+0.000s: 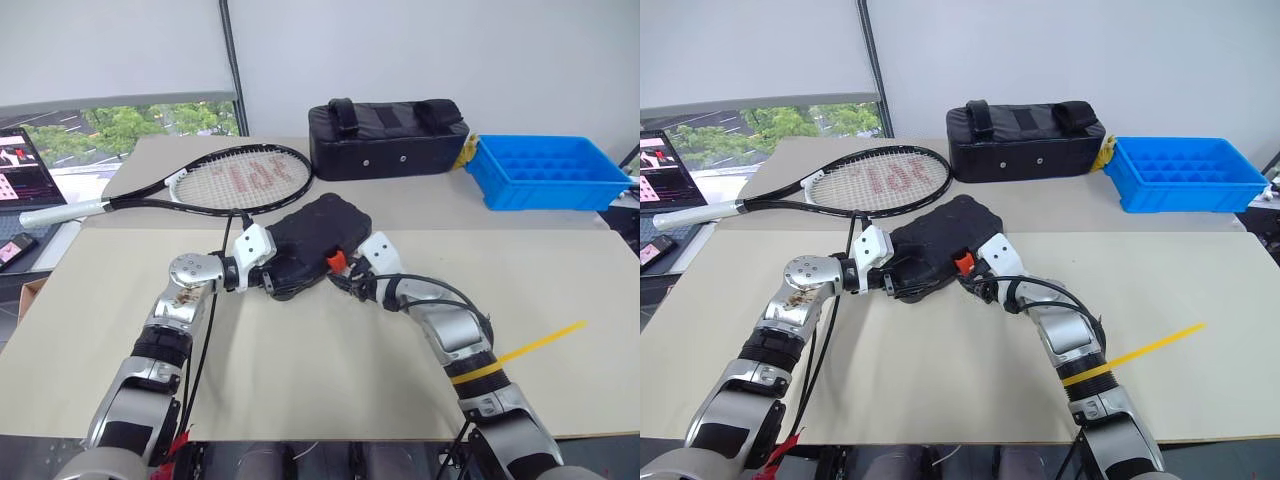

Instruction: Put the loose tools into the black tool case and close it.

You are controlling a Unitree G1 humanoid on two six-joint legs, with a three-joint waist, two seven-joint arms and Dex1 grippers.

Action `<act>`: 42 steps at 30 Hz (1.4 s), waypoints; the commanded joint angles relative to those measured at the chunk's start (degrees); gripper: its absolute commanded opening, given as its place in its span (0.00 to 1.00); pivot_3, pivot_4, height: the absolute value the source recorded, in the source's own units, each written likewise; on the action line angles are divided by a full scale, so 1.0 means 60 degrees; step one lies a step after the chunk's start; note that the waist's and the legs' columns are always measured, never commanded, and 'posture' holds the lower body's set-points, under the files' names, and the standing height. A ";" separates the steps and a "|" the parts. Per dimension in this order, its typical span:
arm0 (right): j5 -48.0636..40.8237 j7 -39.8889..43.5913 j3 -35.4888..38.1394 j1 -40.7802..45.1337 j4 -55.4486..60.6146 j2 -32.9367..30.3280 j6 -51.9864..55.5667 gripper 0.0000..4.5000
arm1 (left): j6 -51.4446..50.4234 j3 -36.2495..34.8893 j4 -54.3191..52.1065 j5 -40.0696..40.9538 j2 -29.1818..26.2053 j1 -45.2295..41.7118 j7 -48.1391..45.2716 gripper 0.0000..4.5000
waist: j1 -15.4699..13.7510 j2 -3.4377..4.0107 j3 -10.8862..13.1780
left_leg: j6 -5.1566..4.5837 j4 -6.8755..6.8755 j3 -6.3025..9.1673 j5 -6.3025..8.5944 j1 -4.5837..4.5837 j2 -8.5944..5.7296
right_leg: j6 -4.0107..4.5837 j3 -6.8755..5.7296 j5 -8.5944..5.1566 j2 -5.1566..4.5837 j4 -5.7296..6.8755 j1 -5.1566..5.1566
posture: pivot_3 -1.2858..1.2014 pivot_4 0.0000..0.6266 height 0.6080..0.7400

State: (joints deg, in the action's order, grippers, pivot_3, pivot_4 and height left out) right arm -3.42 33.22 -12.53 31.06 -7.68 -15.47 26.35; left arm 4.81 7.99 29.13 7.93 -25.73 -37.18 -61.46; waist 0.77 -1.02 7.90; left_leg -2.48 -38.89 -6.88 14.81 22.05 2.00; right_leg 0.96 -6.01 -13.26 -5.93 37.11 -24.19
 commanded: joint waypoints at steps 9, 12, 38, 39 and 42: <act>-0.0641 0.0572 0.0502 -0.0571 0.2441 -0.0894 0.1447 0.42 | -0.0291 0.0154 0.0364 -0.0281 -0.0075 0.0344 -0.0021 1.00 | 0.0005 0.0000 0.0000 | -0.0011 0.0004 0.0000 0.0008 0.0002 -0.0001 | -0.0001 -0.0002 0.0000 -0.0024 -0.0008 0.0002 | 0.52 0.24 0.79; -0.0523 0.0464 0.0359 -0.0524 0.2245 -0.0809 0.1459 0.21 | -0.0277 0.0174 0.0408 -0.0294 -0.0044 0.0324 -0.0028 1.00 | 0.0002 0.0000 -0.0001 | -0.0011 0.0005 0.0003 0.0008 0.0000 0.0003 | -0.0040 -0.0005 -0.0024 -0.0028 -0.0008 0.0002 | 0.52 0.24 0.79; -0.0533 0.0545 0.0895 -0.0575 0.1098 -0.0665 0.0075 0.01 | -0.0787 -0.0782 -0.0236 0.0662 -0.0379 0.0676 0.0004 1.00 | 0.0062 0.0001 -0.0001 | -0.0006 0.0012 -0.0003 0.0007 0.0001 0.0017 | -0.0034 0.0002 -0.0020 -0.0040 -0.0011 -0.0003 | 0.52 0.24 0.79; -0.0630 0.0644 0.1064 -0.0781 0.1195 -0.0820 -0.0130 0.01 | -0.0951 -0.1023 -0.0388 0.0884 -0.0440 0.0733 0.0054 1.00 | 0.0052 0.0001 -0.0001 | -0.0010 0.0015 -0.0003 0.0010 0.0011 0.0016 | -0.0020 0.0002 -0.0012 -0.0041 -0.0018 -0.0008 | 0.52 0.24 0.79; -0.1332 0.1406 0.1855 -0.1477 0.1409 -0.1326 -0.1077 0.01 | -0.1533 -0.1767 -0.0833 0.1298 -0.0886 0.1042 0.0444 1.00 | 0.0088 -0.0003 0.0002 | -0.0018 0.0017 -0.0007 0.0015 0.0022 0.0015 | -0.0006 0.0000 -0.0004 -0.0040 -0.0033 -0.0017 | 0.52 0.24 0.79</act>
State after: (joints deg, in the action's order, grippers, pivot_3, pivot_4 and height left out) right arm -7.90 38.53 -5.39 23.13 -2.70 -22.15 24.91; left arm -0.80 1.32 24.58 14.46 -28.00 -32.52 -60.97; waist 1.30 -1.04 7.91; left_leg -2.59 -38.76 -6.93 14.90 22.17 2.10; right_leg 0.89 -6.01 -13.30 -6.15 36.89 -24.28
